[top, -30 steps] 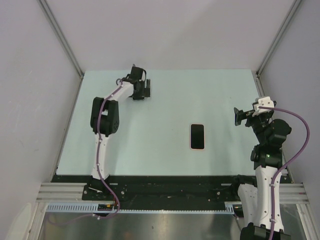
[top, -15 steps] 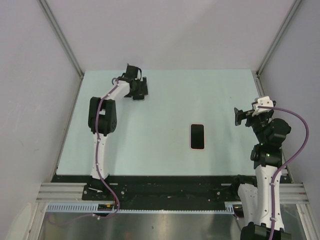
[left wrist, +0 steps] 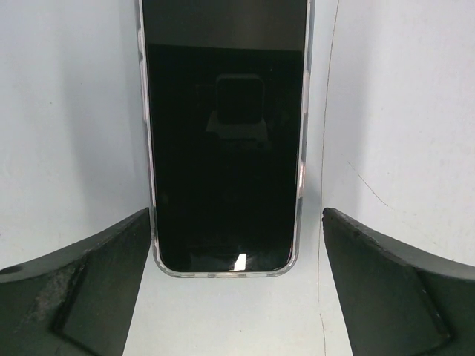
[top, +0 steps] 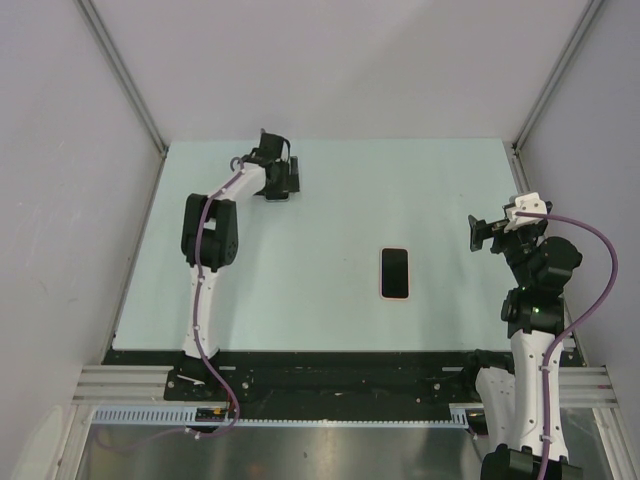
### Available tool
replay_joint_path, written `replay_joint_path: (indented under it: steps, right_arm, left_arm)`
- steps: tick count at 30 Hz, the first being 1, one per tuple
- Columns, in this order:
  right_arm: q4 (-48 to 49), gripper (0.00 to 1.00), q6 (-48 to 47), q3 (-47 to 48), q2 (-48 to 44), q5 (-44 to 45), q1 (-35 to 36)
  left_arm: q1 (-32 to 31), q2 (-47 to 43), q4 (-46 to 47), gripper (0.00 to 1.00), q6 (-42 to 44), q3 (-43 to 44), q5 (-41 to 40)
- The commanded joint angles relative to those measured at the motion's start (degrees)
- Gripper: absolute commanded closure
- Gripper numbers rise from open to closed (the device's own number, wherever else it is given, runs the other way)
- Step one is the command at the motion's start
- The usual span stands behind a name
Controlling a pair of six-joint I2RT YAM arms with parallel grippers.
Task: Take the phone out of the phone case
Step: Move the phone to the center of the board.
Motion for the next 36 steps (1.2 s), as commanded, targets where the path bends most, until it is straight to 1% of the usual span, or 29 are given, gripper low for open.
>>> replay_joint_path:
  steps: [1, 4, 7, 8, 14, 16, 17, 20, 22, 25, 31, 36]
  right_arm:
    - [1.05, 0.00, -0.47, 0.09, -0.24, 0.54, -0.15]
    - [0.96, 0.00, -0.56, 0.09, -0.41, 0.63, -0.24]
    - [1.05, 0.00, -0.56, 0.09, -0.41, 0.72, -0.15]
    - [1.05, 0.00, -0.56, 0.09, -0.41, 0.72, -0.15]
    - [0.96, 0.00, -0.56, 0.09, -0.59, 0.72, -0.24]
    - [1.05, 0.00, -0.56, 0.09, -0.50, 0.72, -0.15]
    - [0.96, 0.00, -0.65, 0.09, -0.59, 0.72, -0.15]
    - [1.05, 0.00, -0.65, 0.09, -0.77, 0.80, -0.15]
    - [1.05, 0.00, -0.56, 0.09, -0.68, 0.80, -0.15]
    - [0.87, 0.00, -0.74, 0.09, -0.77, 0.80, -0.15]
    - [0.87, 0.00, -0.82, 0.09, -0.68, 0.72, -0.06]
    - [0.78, 0.00, -0.74, 0.09, -0.68, 0.80, -0.06]
  left_arm:
    - [-0.33, 0.63, -0.37, 0.00, -0.66, 1.47, -0.49]
    - [-0.24, 0.89, -0.63, 0.00, -0.67, 1.38, -1.01]
    - [-0.33, 0.89, -0.54, 0.03, -1.10, 1.12, -1.54]
    - [-0.33, 0.89, -0.63, 0.07, -1.10, 1.21, -1.72]
    - [-0.33, 0.63, -0.98, 0.22, -1.54, 0.86, -1.37]
    - [-0.33, 0.45, -1.07, 0.23, -1.46, 0.85, -1.28]
    - [-0.33, 0.28, -1.16, 0.29, -1.28, 0.85, -1.37]
    - [-0.33, -0.16, -1.16, 0.35, -1.19, 0.42, -1.19]
    - [-0.42, -0.60, -1.24, 0.35, -1.28, -0.20, -1.10]
    - [-0.50, -2.09, -1.24, 0.39, -0.84, -2.04, -0.49]
    - [-0.77, -7.36, -1.24, 0.37, -0.58, -8.36, 0.47]
    - [-2.35, -11.49, -1.25, 0.37, -0.49, -14.96, 2.23]
